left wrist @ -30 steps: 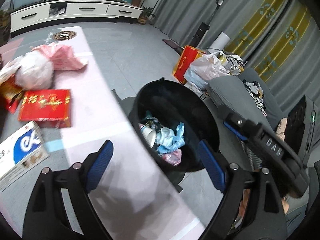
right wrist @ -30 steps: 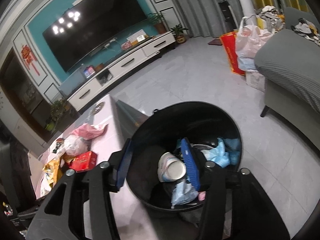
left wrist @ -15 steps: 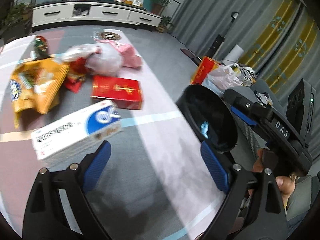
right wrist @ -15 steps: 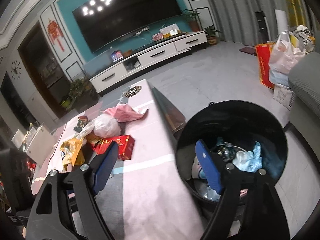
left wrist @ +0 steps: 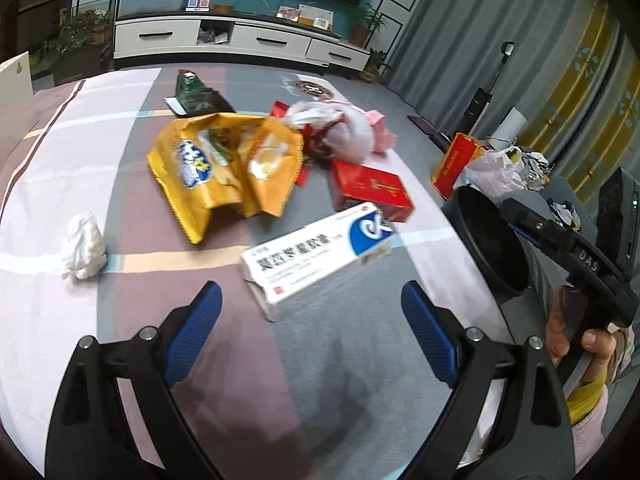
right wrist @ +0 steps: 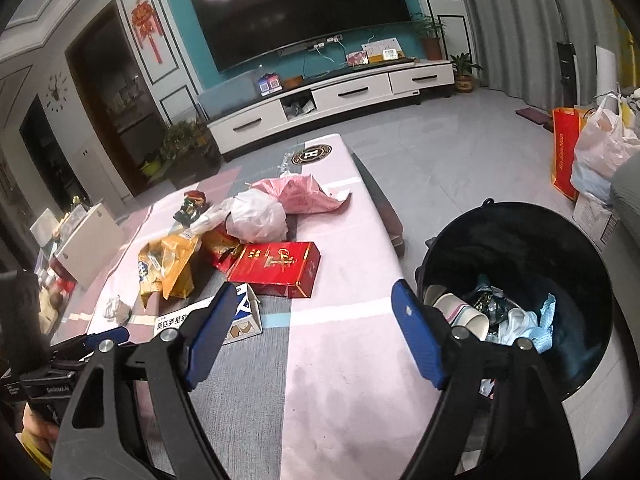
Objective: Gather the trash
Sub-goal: 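Move both grippers back toward the remaining trash on the table, then grasp the white medicine box with the left gripper while the right approaches the red box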
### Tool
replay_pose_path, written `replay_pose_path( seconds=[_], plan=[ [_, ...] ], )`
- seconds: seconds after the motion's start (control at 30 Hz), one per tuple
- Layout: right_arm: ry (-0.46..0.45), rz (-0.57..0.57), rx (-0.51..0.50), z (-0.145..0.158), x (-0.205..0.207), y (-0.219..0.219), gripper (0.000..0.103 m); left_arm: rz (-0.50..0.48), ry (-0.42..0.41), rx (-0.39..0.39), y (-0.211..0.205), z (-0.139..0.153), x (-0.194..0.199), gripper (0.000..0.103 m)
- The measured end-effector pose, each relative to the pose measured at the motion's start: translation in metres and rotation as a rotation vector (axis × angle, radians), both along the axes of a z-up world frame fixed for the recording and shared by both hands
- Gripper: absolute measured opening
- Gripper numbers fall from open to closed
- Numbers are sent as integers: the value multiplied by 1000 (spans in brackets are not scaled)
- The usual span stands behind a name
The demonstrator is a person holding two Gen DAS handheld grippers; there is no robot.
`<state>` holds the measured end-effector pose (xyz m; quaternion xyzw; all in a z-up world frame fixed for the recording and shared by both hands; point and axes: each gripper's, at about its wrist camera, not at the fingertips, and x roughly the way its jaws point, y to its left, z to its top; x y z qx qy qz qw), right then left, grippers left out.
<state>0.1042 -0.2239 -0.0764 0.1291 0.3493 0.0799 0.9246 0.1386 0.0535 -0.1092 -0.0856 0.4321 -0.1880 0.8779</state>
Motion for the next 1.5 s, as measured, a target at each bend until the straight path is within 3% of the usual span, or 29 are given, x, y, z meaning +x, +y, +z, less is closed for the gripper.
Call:
replay_pose_path(
  seconds=[0.23, 0.5, 0.63, 0.73, 0.87, 1.0, 1.2, 1.4, 1.5],
  plan=[
    [18, -6, 29, -2, 9, 4, 78, -101, -36, 83, -14, -3, 23, 91],
    [49, -15, 40, -5, 17, 5, 78, -298, 23, 229, -60, -21, 50, 91],
    [56, -30, 46, -6, 18, -1, 78, -331, 68, 274, -72, -32, 56, 91],
    [67, -46, 60, -7, 19, -9, 78, -337, 69, 310, -75, -36, 49, 84],
    [76, -69, 83, -8, 19, -17, 78, -320, 60, 316, -72, -33, 37, 59],
    [83, -73, 99, -9, 19, -20, 78, -307, 65, 278, -70, -29, 24, 40],
    [121, -47, 56, -19, 25, -15, 78, -231, 47, 125, -64, -11, -3, 36],
    [140, 27, -32, -29, 36, -4, 78, -127, -90, -25, -35, 32, -30, 37],
    [145, 77, -82, -39, 46, 6, 78, -93, -144, -45, -21, 46, -31, 37]
  ],
)
